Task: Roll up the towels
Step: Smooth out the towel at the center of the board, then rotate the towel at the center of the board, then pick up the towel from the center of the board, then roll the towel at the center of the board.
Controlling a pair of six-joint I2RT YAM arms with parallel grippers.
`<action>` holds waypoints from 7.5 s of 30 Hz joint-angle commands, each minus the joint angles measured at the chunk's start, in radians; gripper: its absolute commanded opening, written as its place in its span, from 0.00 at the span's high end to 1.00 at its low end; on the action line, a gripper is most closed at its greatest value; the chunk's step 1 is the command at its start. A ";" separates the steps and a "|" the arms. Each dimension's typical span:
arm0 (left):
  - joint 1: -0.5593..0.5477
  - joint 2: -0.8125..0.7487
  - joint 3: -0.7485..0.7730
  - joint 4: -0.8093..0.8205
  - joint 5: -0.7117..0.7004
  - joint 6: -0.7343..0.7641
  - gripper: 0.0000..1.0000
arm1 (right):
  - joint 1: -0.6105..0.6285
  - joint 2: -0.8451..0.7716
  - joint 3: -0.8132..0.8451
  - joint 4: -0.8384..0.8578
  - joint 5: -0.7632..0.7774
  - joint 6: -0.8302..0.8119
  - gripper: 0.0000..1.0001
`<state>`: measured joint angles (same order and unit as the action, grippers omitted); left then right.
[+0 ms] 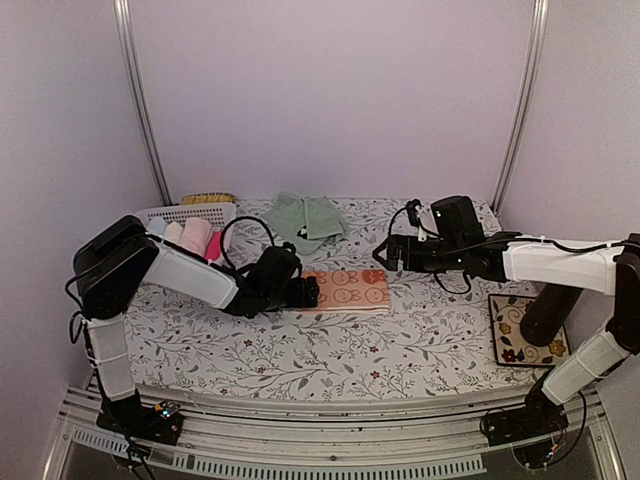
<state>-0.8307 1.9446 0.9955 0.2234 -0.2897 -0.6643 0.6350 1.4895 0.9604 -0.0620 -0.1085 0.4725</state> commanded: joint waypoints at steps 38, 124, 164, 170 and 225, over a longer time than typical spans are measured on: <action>-0.022 0.341 0.481 -0.090 0.193 0.520 0.07 | -0.112 -0.149 -0.087 -0.121 0.080 -0.035 0.01; -0.041 -0.059 -0.057 0.365 0.528 0.776 0.03 | 0.109 0.029 -0.167 -0.097 0.016 0.043 0.01; -0.329 0.232 0.065 0.199 0.097 1.442 0.56 | -0.085 -0.283 -0.228 -0.177 -0.046 -0.025 0.01; -0.328 0.271 0.122 0.105 0.074 1.454 0.64 | -0.099 -0.292 -0.226 -0.175 -0.057 -0.050 0.01; -0.052 0.083 0.284 -0.472 0.813 1.236 1.00 | 0.522 -0.054 -0.478 0.415 0.402 -1.085 0.07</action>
<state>-0.9024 2.0087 1.2366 -0.1959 0.4599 0.5713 1.1366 1.3773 0.4381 0.2874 0.1658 -0.5217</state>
